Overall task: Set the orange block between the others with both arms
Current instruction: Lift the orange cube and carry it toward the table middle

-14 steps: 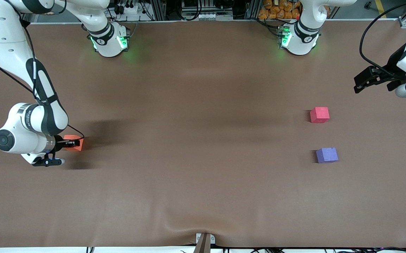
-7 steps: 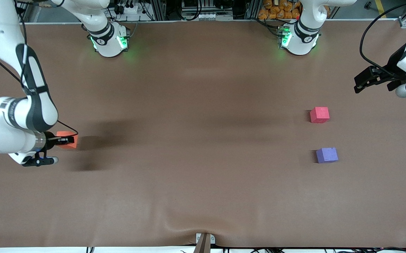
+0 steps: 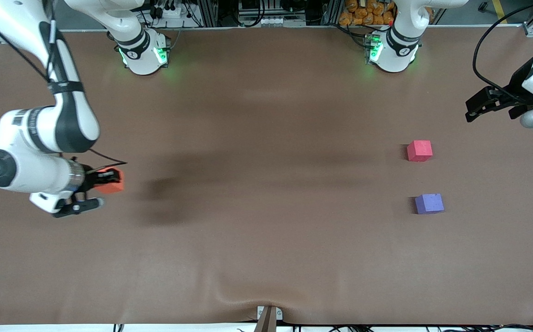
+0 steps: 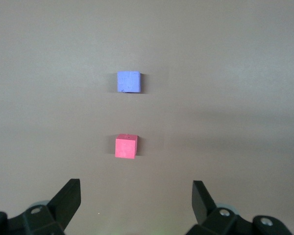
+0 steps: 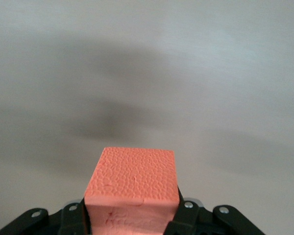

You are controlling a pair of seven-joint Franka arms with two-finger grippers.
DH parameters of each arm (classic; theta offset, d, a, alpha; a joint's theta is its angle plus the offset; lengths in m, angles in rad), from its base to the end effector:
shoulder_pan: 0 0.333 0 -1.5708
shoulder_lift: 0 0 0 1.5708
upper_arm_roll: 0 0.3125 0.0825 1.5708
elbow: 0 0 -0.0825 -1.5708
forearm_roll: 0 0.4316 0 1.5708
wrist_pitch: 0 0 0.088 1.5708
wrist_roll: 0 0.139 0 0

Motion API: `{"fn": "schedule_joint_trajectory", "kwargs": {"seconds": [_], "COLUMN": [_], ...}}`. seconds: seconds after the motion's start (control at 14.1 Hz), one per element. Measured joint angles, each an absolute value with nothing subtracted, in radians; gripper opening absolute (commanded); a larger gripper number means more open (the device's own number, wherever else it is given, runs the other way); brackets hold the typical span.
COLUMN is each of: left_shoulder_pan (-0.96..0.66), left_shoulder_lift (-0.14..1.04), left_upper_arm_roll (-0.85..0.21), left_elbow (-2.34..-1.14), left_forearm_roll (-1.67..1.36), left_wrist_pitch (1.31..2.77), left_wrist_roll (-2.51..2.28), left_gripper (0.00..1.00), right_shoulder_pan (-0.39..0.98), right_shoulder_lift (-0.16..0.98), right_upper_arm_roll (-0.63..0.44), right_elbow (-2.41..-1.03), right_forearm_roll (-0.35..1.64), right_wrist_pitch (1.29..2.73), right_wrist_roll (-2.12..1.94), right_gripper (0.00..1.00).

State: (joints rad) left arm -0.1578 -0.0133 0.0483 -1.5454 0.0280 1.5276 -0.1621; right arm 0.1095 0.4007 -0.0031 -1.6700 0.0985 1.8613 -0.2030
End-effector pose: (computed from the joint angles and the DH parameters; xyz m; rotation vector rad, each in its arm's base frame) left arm 0.5907 -0.0607 0.6064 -3.1128 -0.0837 0.0012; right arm 0.6687 0.0822 0.3003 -2.9982 -0.4093 0.3109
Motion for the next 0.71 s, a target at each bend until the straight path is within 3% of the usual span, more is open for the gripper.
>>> {"fn": "schedule_joint_trajectory", "kwargs": {"seconds": [0.71], "left_shoulder_pan": [-0.160], "left_shoulder_lift": [-0.013], "left_upper_arm_roll": [0.047], "left_elbow": [-1.546], "left_forearm_roll": [0.028], "left_wrist_pitch": [1.523], "left_wrist_roll": [-0.162], "left_gripper": [1.00], "right_shoulder_pan": [0.529], "right_shoulder_lift": [0.571], "right_upper_arm_roll": [0.002], "right_elbow": [-1.560], "right_forearm_roll": [0.157], "right_wrist_pitch": [2.044], "right_wrist_roll": [0.199], "right_gripper": [0.00]}}
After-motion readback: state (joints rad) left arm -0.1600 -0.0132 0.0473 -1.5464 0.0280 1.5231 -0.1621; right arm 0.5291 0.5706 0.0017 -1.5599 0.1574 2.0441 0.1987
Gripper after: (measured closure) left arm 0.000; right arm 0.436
